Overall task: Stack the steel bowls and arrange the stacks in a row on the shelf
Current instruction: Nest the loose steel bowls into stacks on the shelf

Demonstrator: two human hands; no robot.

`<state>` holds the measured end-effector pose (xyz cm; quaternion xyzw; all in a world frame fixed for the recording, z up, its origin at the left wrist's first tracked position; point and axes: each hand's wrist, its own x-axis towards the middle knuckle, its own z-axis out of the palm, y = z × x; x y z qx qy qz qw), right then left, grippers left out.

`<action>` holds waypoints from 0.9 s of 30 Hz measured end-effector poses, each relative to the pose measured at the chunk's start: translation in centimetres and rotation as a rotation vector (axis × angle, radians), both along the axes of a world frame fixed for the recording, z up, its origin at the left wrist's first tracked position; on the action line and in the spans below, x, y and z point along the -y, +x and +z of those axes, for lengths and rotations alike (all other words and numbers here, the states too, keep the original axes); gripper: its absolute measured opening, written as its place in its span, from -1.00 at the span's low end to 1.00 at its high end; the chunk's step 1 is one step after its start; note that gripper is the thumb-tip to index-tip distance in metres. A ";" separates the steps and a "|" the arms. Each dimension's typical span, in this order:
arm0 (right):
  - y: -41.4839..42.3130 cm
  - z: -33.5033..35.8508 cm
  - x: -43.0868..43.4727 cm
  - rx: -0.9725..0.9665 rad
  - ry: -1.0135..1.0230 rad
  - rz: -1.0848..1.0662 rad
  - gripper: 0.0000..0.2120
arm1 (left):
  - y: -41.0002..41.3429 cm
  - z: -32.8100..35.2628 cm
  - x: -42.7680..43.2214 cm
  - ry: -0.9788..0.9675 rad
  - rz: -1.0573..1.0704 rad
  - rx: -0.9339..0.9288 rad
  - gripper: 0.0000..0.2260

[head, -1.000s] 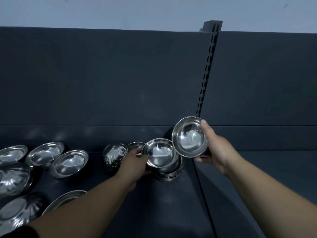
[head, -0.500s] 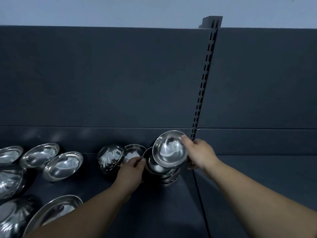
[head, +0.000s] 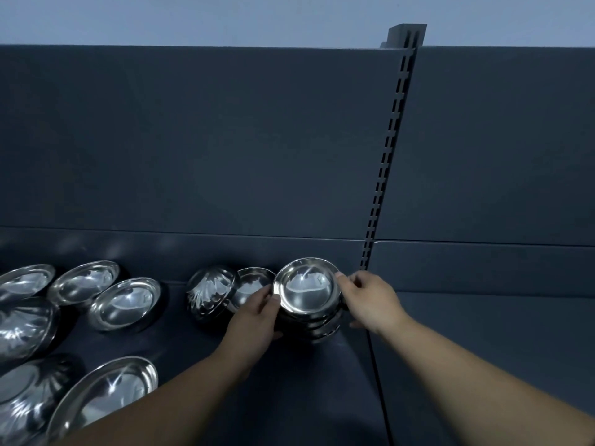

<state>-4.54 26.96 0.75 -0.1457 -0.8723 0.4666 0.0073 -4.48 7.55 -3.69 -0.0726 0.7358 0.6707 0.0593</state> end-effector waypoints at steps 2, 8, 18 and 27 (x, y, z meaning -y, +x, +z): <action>0.1 -0.5 -0.2 -0.026 -0.017 0.008 -0.70 | 0.0 -0.1 -0.2 -0.002 -0.033 -0.004 -0.68; 1.0 -1.6 -0.2 -0.096 -0.010 0.056 -0.77 | 0.4 -0.2 0.0 -0.097 -0.054 -0.016 -0.61; 3.6 -2.0 -0.7 -0.126 -0.036 -0.053 -0.78 | 1.9 0.3 -1.0 -0.051 -0.141 -0.007 -0.58; 7.3 -1.8 1.4 -0.336 0.009 -0.203 -0.82 | 2.9 1.2 1.9 -0.417 -0.139 -0.197 -0.50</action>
